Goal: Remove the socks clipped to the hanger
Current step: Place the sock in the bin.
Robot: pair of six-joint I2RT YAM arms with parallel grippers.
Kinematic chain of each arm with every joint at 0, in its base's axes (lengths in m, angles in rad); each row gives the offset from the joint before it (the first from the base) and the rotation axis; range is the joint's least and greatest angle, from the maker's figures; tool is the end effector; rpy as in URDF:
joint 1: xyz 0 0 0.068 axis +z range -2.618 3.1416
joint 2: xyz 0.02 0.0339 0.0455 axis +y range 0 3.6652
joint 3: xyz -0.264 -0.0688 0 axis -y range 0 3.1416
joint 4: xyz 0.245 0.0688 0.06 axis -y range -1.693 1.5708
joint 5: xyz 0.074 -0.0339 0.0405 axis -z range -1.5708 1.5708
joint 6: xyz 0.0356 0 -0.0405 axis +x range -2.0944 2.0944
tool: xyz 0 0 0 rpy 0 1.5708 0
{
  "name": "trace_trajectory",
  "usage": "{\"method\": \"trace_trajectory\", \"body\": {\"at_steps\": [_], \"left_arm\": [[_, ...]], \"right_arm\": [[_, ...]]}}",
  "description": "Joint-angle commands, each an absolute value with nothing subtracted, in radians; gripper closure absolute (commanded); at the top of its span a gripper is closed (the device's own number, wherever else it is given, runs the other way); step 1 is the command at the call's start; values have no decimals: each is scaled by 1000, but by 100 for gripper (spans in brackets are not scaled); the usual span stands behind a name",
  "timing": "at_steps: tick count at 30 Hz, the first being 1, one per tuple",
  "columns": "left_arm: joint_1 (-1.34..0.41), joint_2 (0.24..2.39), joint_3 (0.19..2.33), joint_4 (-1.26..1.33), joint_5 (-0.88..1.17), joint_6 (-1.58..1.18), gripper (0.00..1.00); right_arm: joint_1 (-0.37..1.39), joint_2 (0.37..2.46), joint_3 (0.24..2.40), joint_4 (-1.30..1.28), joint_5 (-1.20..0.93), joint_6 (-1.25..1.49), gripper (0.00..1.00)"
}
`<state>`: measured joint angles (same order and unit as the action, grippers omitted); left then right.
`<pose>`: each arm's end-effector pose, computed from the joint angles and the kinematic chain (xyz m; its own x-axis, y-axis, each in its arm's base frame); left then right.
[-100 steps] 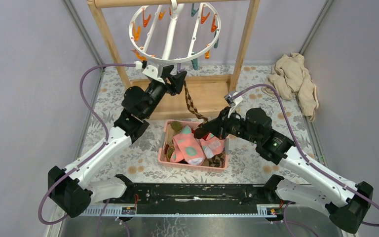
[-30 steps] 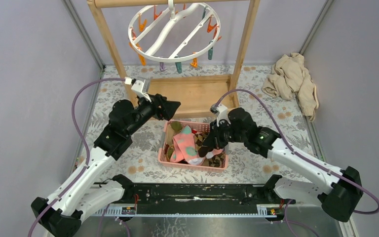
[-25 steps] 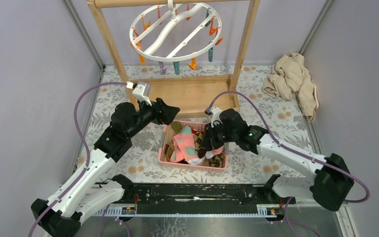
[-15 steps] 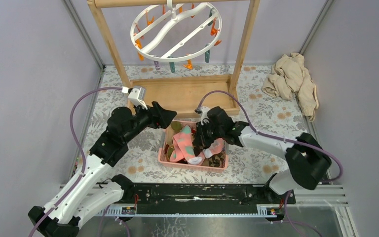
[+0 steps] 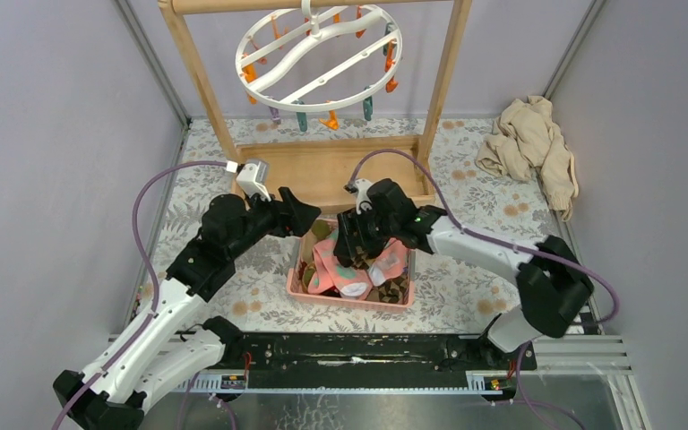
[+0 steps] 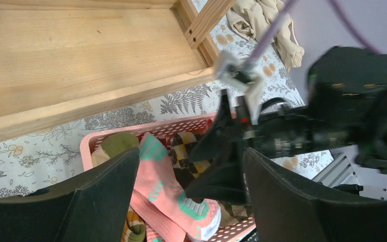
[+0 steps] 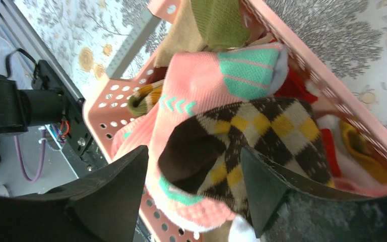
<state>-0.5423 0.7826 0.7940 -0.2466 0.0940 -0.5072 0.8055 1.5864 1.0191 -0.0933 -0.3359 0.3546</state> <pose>0.1555 -0.0976 0.3369 -0.4620 -0.2862 -0.8394 0.4205 0.7626 -0.4915 0.2326 0.2591 0.2304 -0.6976 -0.2531 -0.6703 -0.6600 0.5910 0.4638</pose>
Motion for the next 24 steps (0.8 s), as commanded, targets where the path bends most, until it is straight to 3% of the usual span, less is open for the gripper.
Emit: {"method": "trace_trajectory", "body": {"at_steps": [1, 6, 8, 9, 19, 24], "left_arm": [[-537, 799, 797, -240, 84, -512, 17], [-537, 868, 810, -240, 93, -512, 17], [-539, 909, 818, -251, 100, -512, 3], [-541, 933, 823, -261, 93, -510, 2], [-708, 1139, 742, -207, -100, -552, 2], [-772, 1254, 688, -157, -155, -582, 7]], "right_arm": [[811, 1401, 1039, -203, -240, 331, 24], [811, 1264, 953, -303, -68, 354, 22], [811, 1235, 905, -310, -26, 372, 22], [811, 1230, 881, -303, -11, 377, 23], [813, 1371, 733, -177, 144, 436, 28], [813, 1425, 709, -160, 226, 449, 27]]}}
